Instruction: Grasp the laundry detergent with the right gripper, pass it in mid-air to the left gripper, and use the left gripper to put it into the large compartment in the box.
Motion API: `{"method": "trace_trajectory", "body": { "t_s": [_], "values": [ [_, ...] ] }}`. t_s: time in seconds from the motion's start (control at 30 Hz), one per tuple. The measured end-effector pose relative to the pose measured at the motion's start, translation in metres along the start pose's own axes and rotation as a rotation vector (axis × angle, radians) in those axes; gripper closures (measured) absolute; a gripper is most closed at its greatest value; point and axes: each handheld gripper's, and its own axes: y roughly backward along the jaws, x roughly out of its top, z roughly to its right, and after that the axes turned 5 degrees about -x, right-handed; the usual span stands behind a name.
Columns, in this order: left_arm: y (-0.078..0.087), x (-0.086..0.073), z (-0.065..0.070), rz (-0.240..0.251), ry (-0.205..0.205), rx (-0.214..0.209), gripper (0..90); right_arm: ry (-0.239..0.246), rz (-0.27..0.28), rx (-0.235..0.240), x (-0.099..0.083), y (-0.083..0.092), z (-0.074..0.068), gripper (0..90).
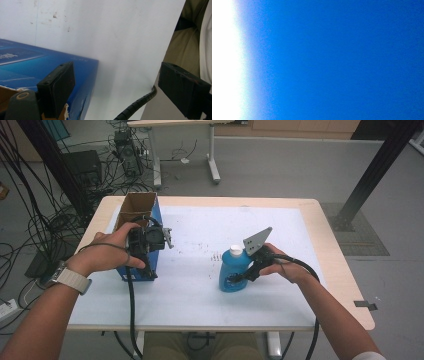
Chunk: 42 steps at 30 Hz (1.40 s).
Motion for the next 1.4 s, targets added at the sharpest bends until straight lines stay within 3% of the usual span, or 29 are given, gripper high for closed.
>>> {"method": "trace_trajectory", "body": {
  "t_s": [1.4],
  "values": [
    [0.0055,-0.0001,0.0025,-0.009,0.001,0.006,14.5,-0.006,0.000,-0.011,0.0002,-0.0002,-0.0014,43.1]
  ]
}}
